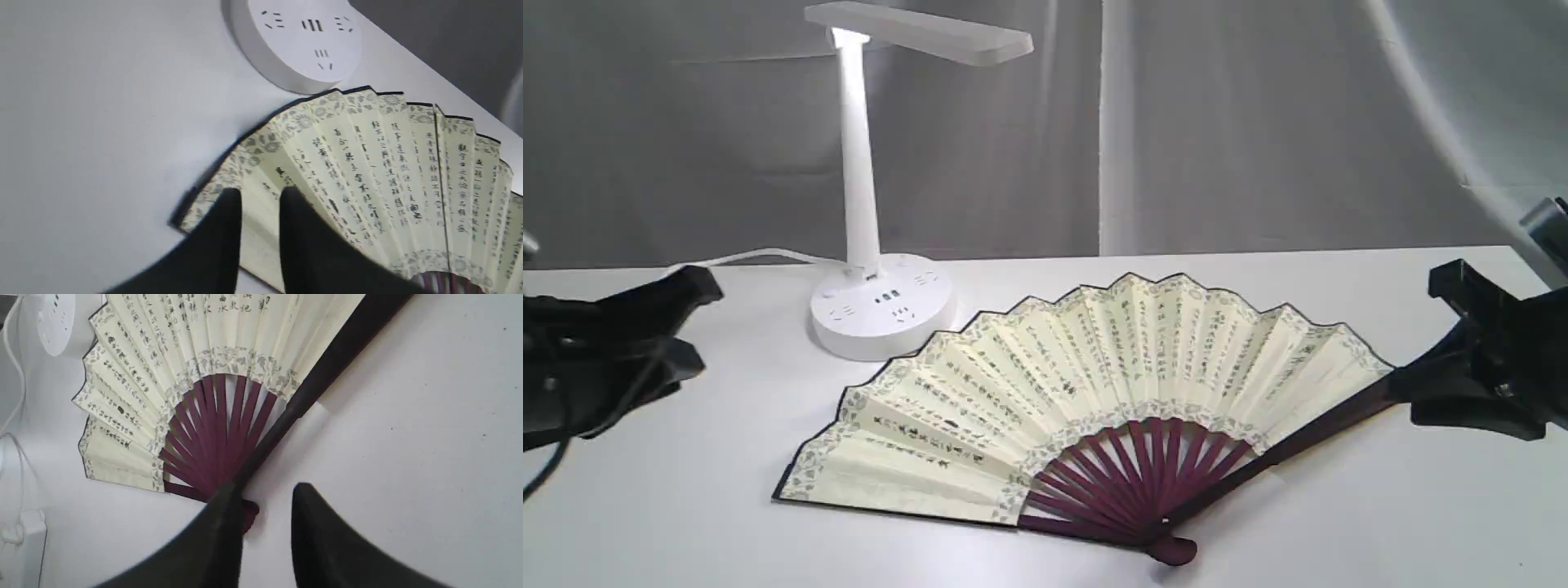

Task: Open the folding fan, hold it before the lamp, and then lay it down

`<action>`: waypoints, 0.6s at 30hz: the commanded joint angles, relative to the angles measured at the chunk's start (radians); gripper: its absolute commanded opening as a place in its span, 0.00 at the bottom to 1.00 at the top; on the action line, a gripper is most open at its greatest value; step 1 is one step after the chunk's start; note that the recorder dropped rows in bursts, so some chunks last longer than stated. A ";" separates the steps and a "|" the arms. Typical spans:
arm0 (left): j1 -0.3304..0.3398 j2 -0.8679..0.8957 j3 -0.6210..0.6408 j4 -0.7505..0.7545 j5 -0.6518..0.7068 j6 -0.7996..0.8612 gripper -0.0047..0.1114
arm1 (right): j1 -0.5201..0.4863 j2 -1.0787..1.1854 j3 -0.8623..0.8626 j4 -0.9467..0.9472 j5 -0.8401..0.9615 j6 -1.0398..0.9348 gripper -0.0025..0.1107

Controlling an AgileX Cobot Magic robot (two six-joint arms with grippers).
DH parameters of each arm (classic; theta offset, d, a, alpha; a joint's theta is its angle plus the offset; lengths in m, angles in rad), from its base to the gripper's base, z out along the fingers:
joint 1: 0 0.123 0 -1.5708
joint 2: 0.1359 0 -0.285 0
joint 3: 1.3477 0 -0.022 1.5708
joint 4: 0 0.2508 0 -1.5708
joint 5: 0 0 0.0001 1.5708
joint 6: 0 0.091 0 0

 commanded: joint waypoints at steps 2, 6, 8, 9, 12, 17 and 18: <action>0.132 -0.078 -0.012 0.047 0.128 0.010 0.18 | 0.001 -0.010 0.005 -0.006 -0.024 0.017 0.14; 0.254 -0.091 -0.061 0.168 0.328 0.011 0.18 | 0.003 -0.010 0.005 -0.008 -0.027 0.017 0.02; 0.293 -0.089 -0.090 0.275 0.426 0.011 0.18 | 0.003 -0.010 0.005 -0.010 -0.035 0.017 0.02; 0.307 -0.089 -0.103 0.325 0.467 0.011 0.18 | 0.003 -0.010 0.005 -0.018 -0.041 0.017 0.02; 0.324 -0.089 -0.133 0.440 0.555 0.011 0.18 | 0.003 -0.010 0.003 -0.069 -0.062 0.017 0.02; 0.324 -0.089 -0.147 0.495 0.604 0.016 0.18 | 0.003 -0.010 -0.003 -0.256 -0.099 0.117 0.02; 0.324 -0.089 -0.147 0.495 0.604 0.022 0.18 | 0.012 -0.010 -0.021 -0.347 -0.099 0.156 0.02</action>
